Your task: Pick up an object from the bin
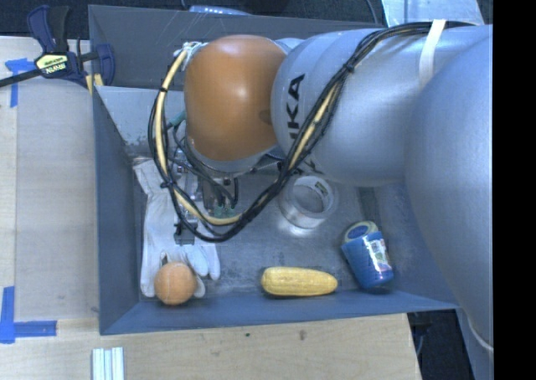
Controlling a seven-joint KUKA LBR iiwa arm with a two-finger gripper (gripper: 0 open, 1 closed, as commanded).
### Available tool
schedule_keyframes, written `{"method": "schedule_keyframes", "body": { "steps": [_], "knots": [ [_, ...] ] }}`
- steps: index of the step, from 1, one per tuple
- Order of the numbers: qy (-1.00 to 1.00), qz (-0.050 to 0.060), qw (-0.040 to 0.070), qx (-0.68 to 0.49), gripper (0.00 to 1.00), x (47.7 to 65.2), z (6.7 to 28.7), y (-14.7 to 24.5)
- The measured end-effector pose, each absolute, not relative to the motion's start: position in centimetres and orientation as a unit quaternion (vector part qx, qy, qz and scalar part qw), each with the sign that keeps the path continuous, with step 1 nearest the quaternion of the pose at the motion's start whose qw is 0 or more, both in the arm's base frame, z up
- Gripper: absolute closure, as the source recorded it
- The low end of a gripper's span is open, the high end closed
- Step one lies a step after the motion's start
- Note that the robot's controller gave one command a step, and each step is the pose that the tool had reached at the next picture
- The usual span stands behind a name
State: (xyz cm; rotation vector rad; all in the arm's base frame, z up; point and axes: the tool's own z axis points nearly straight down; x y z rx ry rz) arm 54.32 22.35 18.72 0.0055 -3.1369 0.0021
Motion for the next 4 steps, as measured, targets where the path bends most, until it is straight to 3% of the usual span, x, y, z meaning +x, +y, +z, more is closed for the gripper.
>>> {"method": "schedule_keyframes", "body": {
  "steps": [1,2,3,4],
  "knots": [
    [-1.0,-0.001,-0.001,0.0,0.0,54.5,19.2,22.3],
    [-1.0,-0.002,-0.001,-0.014,0.0,54.6,18.0,18.2],
    [-1.0,0.0,-0.005,0.019,0.0,56.7,13.3,16.3],
    [-1.0,-0.001,0.0,0.023,0.0,52.8,11.1,15.2]
  ]
}}
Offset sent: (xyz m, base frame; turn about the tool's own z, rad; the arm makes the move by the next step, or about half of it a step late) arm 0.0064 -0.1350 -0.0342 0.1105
